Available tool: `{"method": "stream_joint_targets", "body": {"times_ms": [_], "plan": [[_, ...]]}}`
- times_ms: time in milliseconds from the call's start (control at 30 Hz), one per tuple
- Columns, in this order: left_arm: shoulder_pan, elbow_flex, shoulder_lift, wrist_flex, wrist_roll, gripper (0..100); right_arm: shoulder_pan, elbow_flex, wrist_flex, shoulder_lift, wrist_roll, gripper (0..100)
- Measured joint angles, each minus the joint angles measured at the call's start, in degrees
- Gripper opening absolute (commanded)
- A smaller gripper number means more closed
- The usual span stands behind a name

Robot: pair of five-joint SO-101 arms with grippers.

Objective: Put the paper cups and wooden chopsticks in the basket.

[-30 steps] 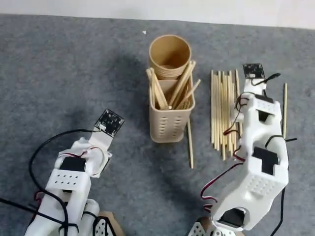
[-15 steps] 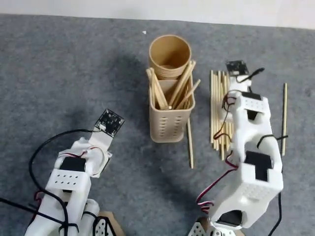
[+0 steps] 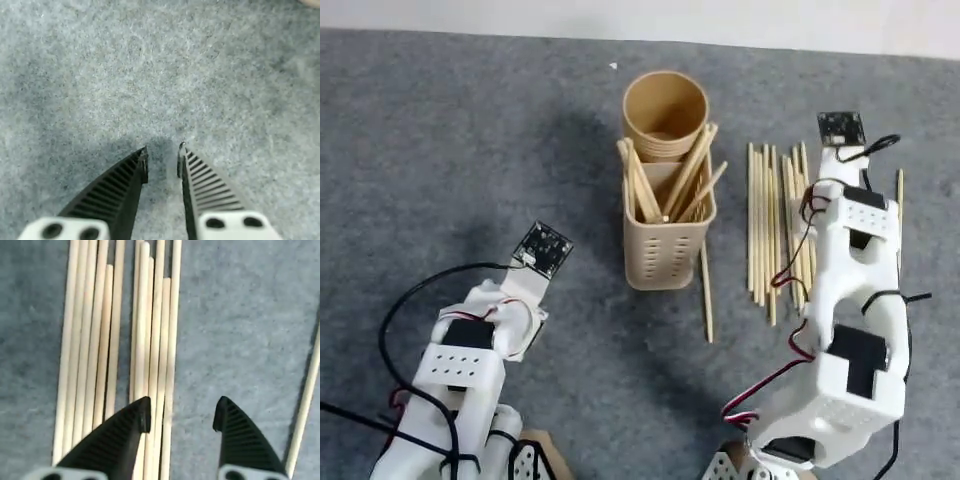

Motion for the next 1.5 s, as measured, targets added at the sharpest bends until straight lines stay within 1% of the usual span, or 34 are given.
{"method": "stream_joint_targets", "body": {"times_ms": [133, 300, 400, 600, 667, 767, 833, 900, 1033, 1100, 1233, 1367, 1500], "plan": [[-0.09, 0.00, 0.00, 0.00, 0.00, 13, 0.26, 0.00, 0.00, 0.26, 0.00, 21.6], [-0.09, 0.00, 0.00, 0.00, 0.00, 13, 0.26, 0.00, 0.00, 7.74, 0.00, 21.6], [-0.09, 0.00, 0.00, 0.00, 0.00, 13, 0.62, -1.93, -1.93, 11.78, 0.00, 21.6], [-0.09, 0.00, 0.00, 0.00, 0.00, 13, 0.97, -4.40, -1.58, 14.33, 0.09, 21.4], [-0.09, 0.00, 0.00, 0.00, 0.00, 13, 1.05, -5.19, -0.70, 14.77, 0.09, 16.2], [-0.09, 0.00, 0.00, 0.00, 0.00, 13, 1.14, -8.09, 2.73, 15.12, 0.09, 0.0], [-0.09, 0.00, 0.00, 0.00, 0.00, 13, 1.23, -10.02, 4.84, 15.21, 0.09, 1.3], [-0.09, 0.00, 0.00, 0.00, 0.00, 13, 1.23, -11.34, 6.68, 15.30, 0.09, 0.5], [-0.09, 0.00, 0.00, 0.00, 0.00, 13, 1.23, -12.57, 7.38, 15.30, 0.09, 0.6], [-0.09, 0.00, 0.00, 0.00, 0.00, 13, 1.23, -13.36, 7.47, 15.30, -1.49, 0.6], [-0.09, 0.00, 0.00, 0.00, 0.00, 13, 1.23, -13.71, 7.47, 9.49, -6.59, 0.6], [-0.09, 0.00, 0.00, 0.00, 0.00, 13, 0.53, -13.80, 7.56, -4.04, -10.02, 0.6], [-0.09, 0.00, 0.00, 0.00, 0.00, 13, -2.64, -10.29, 8.18, -18.99, -11.60, 0.6]]}}
